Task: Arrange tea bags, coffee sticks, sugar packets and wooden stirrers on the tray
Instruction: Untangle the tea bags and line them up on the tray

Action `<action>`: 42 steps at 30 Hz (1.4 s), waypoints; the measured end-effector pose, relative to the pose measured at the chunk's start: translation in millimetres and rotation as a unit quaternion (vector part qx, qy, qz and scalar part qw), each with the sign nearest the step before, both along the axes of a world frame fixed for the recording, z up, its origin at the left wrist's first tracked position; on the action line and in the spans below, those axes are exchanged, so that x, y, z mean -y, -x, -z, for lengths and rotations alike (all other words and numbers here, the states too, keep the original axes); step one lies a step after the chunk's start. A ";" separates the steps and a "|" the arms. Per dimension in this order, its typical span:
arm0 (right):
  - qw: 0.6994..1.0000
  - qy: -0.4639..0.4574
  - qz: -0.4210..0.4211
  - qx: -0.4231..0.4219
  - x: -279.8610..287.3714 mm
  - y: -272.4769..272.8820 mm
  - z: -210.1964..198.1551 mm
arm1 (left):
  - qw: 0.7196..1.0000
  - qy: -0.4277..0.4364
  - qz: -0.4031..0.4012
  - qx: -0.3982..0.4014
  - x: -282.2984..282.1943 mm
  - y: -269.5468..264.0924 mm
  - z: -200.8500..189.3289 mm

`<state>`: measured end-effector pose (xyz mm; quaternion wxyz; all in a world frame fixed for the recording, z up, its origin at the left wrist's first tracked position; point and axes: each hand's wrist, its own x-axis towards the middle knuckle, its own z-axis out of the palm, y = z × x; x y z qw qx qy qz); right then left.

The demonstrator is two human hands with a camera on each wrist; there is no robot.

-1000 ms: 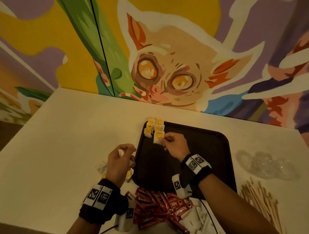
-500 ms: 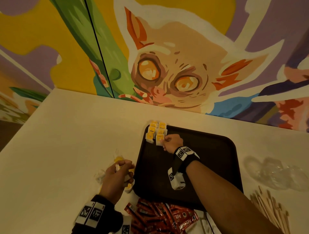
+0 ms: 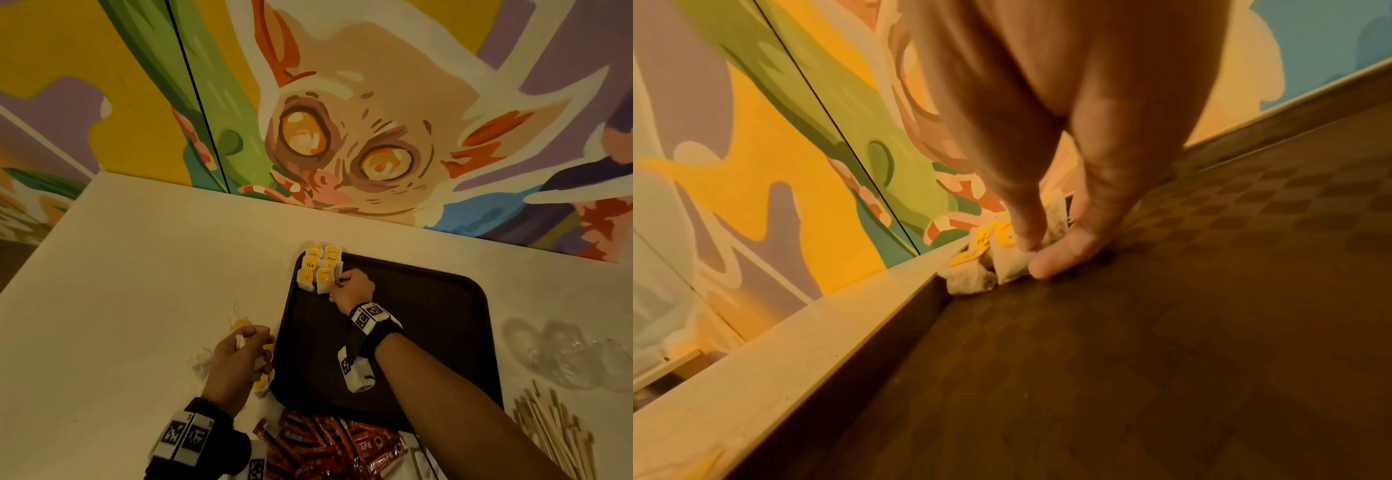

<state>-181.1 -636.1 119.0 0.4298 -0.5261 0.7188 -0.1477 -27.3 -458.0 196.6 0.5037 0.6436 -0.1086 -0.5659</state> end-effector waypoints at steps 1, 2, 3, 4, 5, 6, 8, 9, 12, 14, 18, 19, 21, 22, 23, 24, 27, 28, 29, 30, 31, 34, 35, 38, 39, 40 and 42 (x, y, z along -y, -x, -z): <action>1.000 0.001 -0.010 -0.010 1.1 -0.7 1.8 | 1.000 0.000 0.000 0.000 -0.1 -0.3 0.4; 1.000 0.002 -0.016 -0.017 2.4 -1.2 4.1 | 1.000 0.000 0.000 0.000 0.2 -0.9 0.8; 1.000 0.000 -0.018 -0.019 3.0 -1.5 4.1 | 1.000 -0.001 0.001 0.000 0.3 -1.7 1.2; 1.000 -0.002 -0.016 -0.018 3.6 -1.7 4.1 | 1.000 -0.001 0.002 0.000 0.3 -2.3 1.3; 1.000 -0.004 -0.014 -0.017 4.3 -1.4 3.5 | 1.000 -0.002 0.002 -0.001 0.4 -3.0 1.6; 1.000 -0.007 -0.011 -0.012 4.6 -1.3 3.0 | 1.000 -0.002 0.003 -0.003 0.3 -3.5 1.4; 1.000 -0.007 -0.006 0.002 4.1 -0.8 0.6 | 1.000 -0.002 0.000 -0.008 0.7 -3.9 0.3; 1.000 -0.004 -0.010 0.003 3.3 -0.3 -0.1 | 1.000 0.000 -0.002 -0.013 1.2 -4.0 -0.9; 1.000 0.006 -0.021 0.004 1.8 1.0 1.5 | 1.000 0.010 -0.006 -0.029 2.9 -4.1 -5.3; 1.000 0.003 -0.024 0.011 1.4 2.9 0.0 | 0.999 0.016 -0.010 -0.046 3.6 -4.7 -8.8; 0.999 0.029 -0.024 0.019 -4.0 10.6 -14.4 | 0.992 0.021 -0.017 -0.123 5.4 -3.1 -19.7; 0.998 0.045 -0.028 0.020 -7.8 12.6 -21.4 | 0.989 0.026 -0.020 -0.144 6.1 -2.1 -22.6; 0.996 0.069 -0.042 0.047 -20.0 14.3 -37.2 | 0.985 0.035 -0.020 -0.167 7.9 0.1 -27.1; 0.993 0.072 -0.056 0.071 -27.3 14.2 -45.7 | 0.984 0.040 -0.016 -0.174 8.7 1.4 -29.2; 0.990 0.073 -0.078 0.097 -35.9 14.3 -55.5 | 0.982 0.044 -0.012 -0.183 9.2 2.9 -30.4; 0.984 0.075 -0.105 0.120 -44.8 14.4 -65.7 | 0.980 0.047 -0.007 -0.192 9.6 4.5 -31.8; 0.961 0.077 -0.201 0.173 -75.4 15.0 -96.3 | 0.978 0.047 0.019 -0.201 9.5 10.1 -36.7; 0.952 0.086 -0.231 0.180 -85.0 15.5 -104.0 | 0.978 0.048 0.030 -0.201 9.0 12.5 -37.9; 0.945 0.093 -0.253 0.186 -93.8 16.1 -110.1 | 0.978 0.050 0.042 -0.198 8.2 15.2 -39.1; 0.940 0.093 -0.266 0.195 -101.5 16.5 -114.8 | 0.978 0.049 0.054 -0.194 7.7 18.0 -40.8; 0.937 0.088 -0.270 0.206 -108.6 17.1 -119.7 | 0.979 0.046 0.067 -0.190 6.8 20.9 -42.6; 0.932 0.098 -0.290 0.195 -123.7 19.0 -128.9 | 0.977 0.035 0.106 -0.182 4.7 28.5 -49.4; 0.929 0.104 -0.302 0.186 -128.7 19.9 -131.6 | 0.976 0.032 0.119 -0.179 3.1 31.0 -51.5; 0.923 0.105 -0.321 0.185 -139.8 20.7 -134.9 | 0.975 0.018 0.160 -0.156 -1.8 36.7 -55.3; 0.923 0.107 -0.321 0.183 -142.4 20.5 -134.8 | 0.974 0.011 0.173 -0.148 -3.5 37.5 -56.5; 0.923 0.113 -0.322 0.178 -144.7 20.4 -134.7 | 0.973 0.004 0.184 -0.143 -4.8 38.4 -57.7; 0.923 0.137 -0.326 0.154 -147.7 20.7 -134.1 | 0.971 -0.004 0.195 -0.138 -7.3 40.2 -58.4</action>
